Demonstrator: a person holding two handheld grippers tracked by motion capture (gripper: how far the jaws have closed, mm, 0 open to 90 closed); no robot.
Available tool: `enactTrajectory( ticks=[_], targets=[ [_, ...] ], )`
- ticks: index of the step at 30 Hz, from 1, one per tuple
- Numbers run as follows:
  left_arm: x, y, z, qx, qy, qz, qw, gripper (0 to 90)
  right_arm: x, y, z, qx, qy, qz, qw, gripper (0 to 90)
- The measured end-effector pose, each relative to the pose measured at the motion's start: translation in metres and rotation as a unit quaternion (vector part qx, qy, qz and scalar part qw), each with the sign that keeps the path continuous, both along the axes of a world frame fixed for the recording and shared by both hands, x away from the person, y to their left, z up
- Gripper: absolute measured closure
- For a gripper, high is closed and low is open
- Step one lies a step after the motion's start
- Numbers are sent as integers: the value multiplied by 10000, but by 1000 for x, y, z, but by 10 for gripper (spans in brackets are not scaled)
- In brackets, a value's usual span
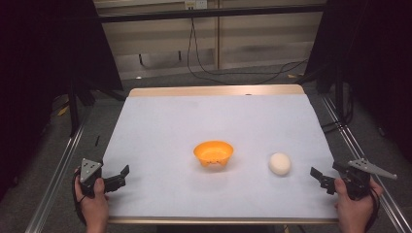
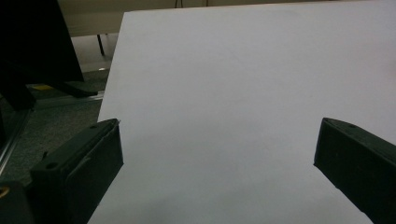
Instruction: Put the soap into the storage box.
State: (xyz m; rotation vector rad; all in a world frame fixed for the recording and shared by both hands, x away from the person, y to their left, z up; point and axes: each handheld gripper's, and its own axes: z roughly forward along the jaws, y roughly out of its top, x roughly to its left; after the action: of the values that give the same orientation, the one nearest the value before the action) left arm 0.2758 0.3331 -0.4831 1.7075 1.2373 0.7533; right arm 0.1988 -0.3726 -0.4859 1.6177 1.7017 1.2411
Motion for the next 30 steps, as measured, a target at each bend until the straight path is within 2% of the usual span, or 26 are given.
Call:
enactTrajectory(
  ticks=[4,8,11,16,18,21,26,28,30],
  targets=[
    [0,-1,0,3,-2,-5,10000,11,0,1,0,4,6,11,10000,43],
    [1,-1,0,45,22,-29,10000,10,1,4,1,-188,9,27,9998,75],
    [0,-1,0,85,12,-29,10000,11,2,5,1,-222,50,86,9997,81],
    [0,-2,0,79,7,-27,10000,11,8,6,3,-169,322,440,9984,76],
    [0,-2,0,90,6,-44,9999,12,11,8,4,-186,493,615,9967,42],
    [0,-2,0,190,20,-69,9998,13,17,13,5,-360,758,850,9928,15],
    [0,-4,0,187,3,-39,9998,14,24,20,8,-695,1113,959,9867,25],
    [-1,-3,0,172,-10,-98,9998,13,27,23,9,-901,1244,1027,9828,25],
    [-1,-2,0,165,-57,-131,9998,14,30,26,11,-990,1329,1120,9798,24]
  ],
)
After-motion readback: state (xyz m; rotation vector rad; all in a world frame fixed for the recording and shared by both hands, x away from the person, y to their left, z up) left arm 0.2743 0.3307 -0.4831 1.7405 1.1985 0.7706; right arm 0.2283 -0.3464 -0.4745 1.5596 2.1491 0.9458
